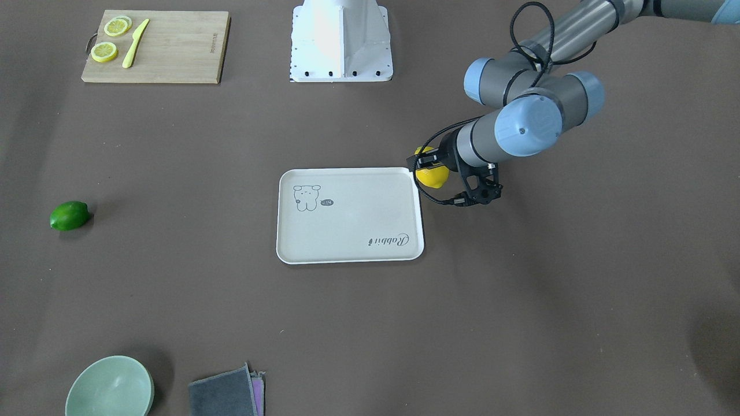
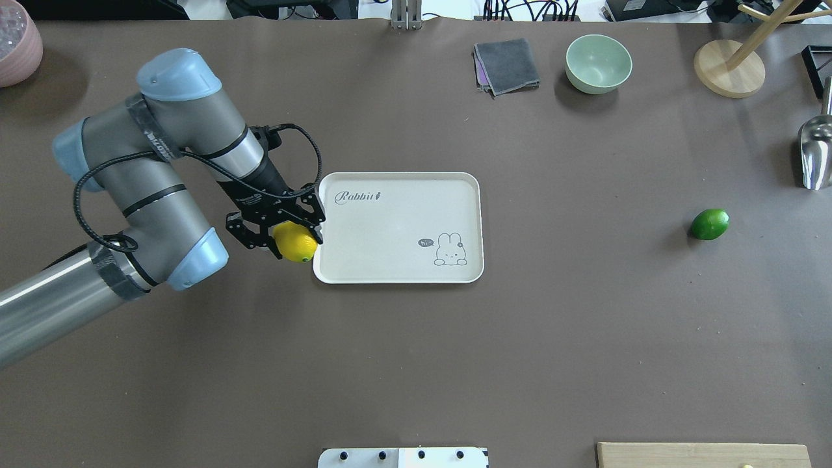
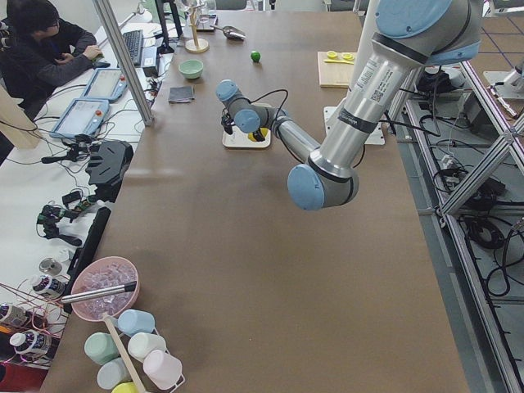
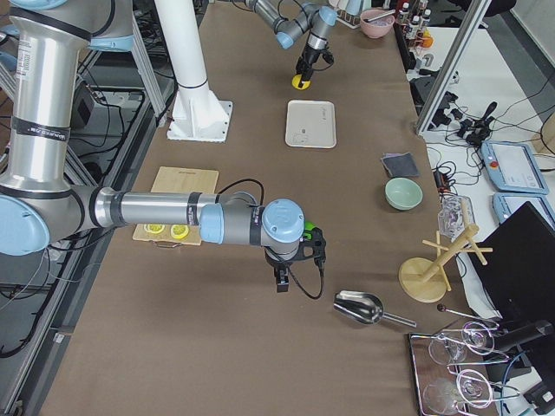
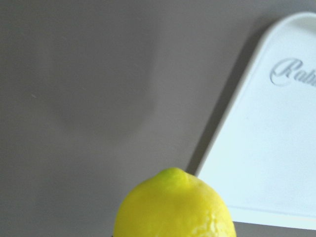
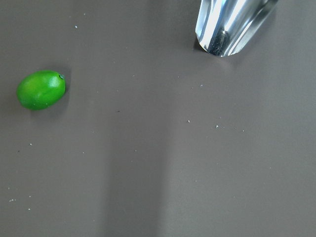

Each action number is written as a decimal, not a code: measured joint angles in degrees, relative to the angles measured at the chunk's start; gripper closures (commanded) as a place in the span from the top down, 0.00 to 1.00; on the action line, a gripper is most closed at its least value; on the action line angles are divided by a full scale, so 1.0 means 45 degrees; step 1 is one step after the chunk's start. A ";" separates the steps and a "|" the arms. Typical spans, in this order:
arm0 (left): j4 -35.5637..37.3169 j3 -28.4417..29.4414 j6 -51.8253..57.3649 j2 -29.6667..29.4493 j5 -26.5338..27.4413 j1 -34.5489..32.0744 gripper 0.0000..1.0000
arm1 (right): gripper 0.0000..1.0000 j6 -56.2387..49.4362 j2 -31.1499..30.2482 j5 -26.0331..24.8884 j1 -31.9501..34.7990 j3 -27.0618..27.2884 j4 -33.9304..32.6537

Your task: Place all lemons on tray

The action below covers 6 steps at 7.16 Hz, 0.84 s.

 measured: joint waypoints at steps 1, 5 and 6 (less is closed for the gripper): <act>-0.0343 0.0545 -0.0404 -0.0530 0.0094 0.0236 0.00 | 1.00 -0.0001 0.0000 0.0000 -0.0003 -0.0001 -0.0001; -0.2222 0.1327 -0.1960 -0.0886 0.1150 0.0991 0.98 | 1.00 0.0000 0.0000 0.0001 0.0000 0.0002 0.0000; -0.2272 0.1328 -0.1989 -0.0892 0.1179 0.1000 0.98 | 1.00 -0.0001 0.0000 0.0001 -0.0001 0.0007 0.0000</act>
